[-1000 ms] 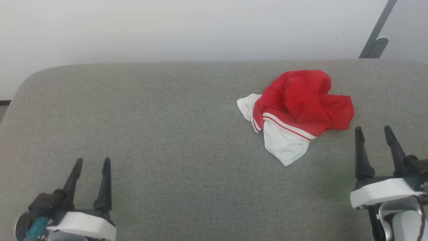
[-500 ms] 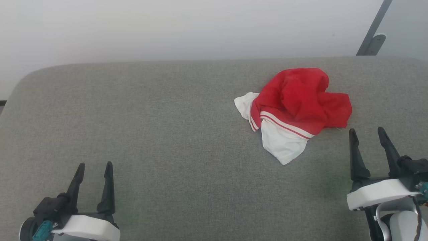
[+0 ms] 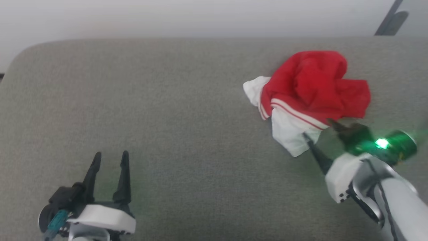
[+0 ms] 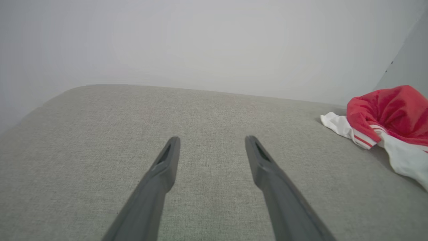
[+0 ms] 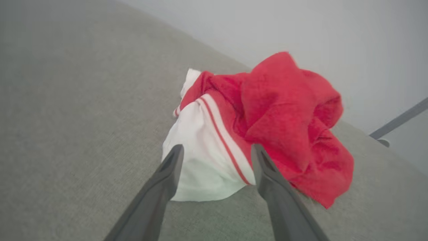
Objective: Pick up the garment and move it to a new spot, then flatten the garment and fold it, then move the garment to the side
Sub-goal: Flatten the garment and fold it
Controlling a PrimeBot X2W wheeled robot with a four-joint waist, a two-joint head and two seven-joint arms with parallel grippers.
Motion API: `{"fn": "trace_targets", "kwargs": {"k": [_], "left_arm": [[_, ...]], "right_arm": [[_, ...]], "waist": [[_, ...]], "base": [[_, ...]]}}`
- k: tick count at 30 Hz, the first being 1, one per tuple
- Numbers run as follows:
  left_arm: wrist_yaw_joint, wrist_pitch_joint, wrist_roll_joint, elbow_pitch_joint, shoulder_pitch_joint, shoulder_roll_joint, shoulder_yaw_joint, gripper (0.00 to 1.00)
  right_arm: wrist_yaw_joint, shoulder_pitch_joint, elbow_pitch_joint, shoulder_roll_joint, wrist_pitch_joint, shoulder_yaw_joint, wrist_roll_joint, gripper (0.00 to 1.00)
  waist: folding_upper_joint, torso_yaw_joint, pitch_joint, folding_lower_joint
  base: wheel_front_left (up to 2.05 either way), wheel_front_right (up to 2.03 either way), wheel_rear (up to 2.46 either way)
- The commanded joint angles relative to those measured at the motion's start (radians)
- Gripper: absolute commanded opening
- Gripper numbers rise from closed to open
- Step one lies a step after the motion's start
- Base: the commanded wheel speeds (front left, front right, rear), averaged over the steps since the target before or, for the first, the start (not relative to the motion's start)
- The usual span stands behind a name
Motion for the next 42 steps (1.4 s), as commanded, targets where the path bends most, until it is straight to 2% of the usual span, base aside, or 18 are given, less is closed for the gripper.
{"fn": "trace_targets", "kwargs": {"k": [1,5,9,13,17,18,19,20,21,22,26,33,37,42], "left_arm": [[-0.003,-0.005,-0.002,0.006,-0.022,-0.003,-0.007,1.0],[-0.003,-0.005,-0.011,0.012,-0.056,-0.017,-0.027,1.0],[-0.003,-0.005,-0.025,0.015,-0.093,-0.025,-0.036,1.0],[-0.003,-0.005,-0.037,0.018,-0.126,-0.032,-0.042,1.0],[-0.003,-0.005,-0.048,0.023,-0.155,-0.036,-0.045,1.0],[-0.003,-0.005,-0.049,0.024,-0.158,-0.036,-0.045,1.0],[-0.003,-0.005,-0.05,0.026,-0.16,-0.037,-0.044,1.0],[-0.003,-0.005,-0.052,0.029,-0.163,-0.037,-0.045,1.0],[-0.003,-0.005,-0.053,0.032,-0.165,-0.037,-0.047,1.0],[-0.003,-0.005,-0.053,0.033,-0.166,-0.038,-0.047,1.0],[-0.003,-0.005,-0.048,0.037,-0.168,-0.038,-0.05,1.0],[-0.003,-0.005,-0.029,0.03,-0.154,-0.03,-0.043,1.0],[-0.003,-0.005,-0.024,0.023,-0.153,-0.016,-0.044,1.0],[-0.003,-0.005,-0.022,0.018,-0.163,0.0,-0.055,1.0]], "right_arm": [[0.0,-0.035,-0.02,-0.048,0.068,0.074,0.038,1.0],[0.0,-0.134,-0.086,-0.202,0.275,0.285,0.148,1.0],[0.0,-0.224,-0.14,-0.313,0.425,0.413,0.243,1.0],[0.0,-0.3,-0.168,-0.375,0.501,0.508,0.306,1.0],[0.0,-0.339,-0.167,-0.405,0.52,0.57,0.341,1.0],[0.0,-0.346,-0.162,-0.411,0.515,0.581,0.346,0.96],[-0.001,-0.352,-0.156,-0.418,0.513,0.598,0.346,0.67],[-0.001,-0.354,-0.151,-0.421,0.509,0.608,0.349,0.44],[-0.001,-0.357,-0.144,-0.422,0.5,0.614,0.353,0.13],[-0.001,-0.36,-0.138,-0.423,0.493,0.618,0.355,0.0],[-0.001,-0.357,-0.129,-0.438,0.469,0.612,0.366,0.0],[-0.001,-0.286,-0.125,-0.492,0.416,0.518,0.381,0.0],[-0.001,-0.22,-0.106,-0.534,0.387,0.414,0.396,0.0],[-0.001,-0.125,-0.036,-0.562,0.342,0.234,0.414,0.0]], "waist": [[0.0,0.023,0.034,0.0],[0.0,0.05,0.082,0.0],[0.0,0.074,0.132,0.0],[0.0,0.094,0.178,0.0],[0.0,0.106,0.209,0.0],[0.0,0.107,0.212,0.0],[0.0,0.107,0.214,0.0],[0.0,0.105,0.214,0.0],[0.0,0.103,0.213,0.0],[0.0,0.098,0.212,0.0],[0.0,0.084,0.202,0.0],[0.0,0.016,0.18,0.0],[0.0,-0.026,0.182,0.0],[0.0,-0.067,0.194,0.0]], "base": [[0.0,0.0,0.0],[0.0,0.0,0.0],[0.0,0.0,0.0],[0.0,0.0,0.0],[0.0,0.0,0.0],[0.0,0.0,0.0],[0.0,0.0,0.0],[0.0,0.0,0.0],[0.0,0.0,0.0],[0.0,0.0,0.0],[0.0,0.0,0.0],[0.0,0.0,0.0],[0.0,0.0,0.0],[0.0,0.0,0.0]]}}
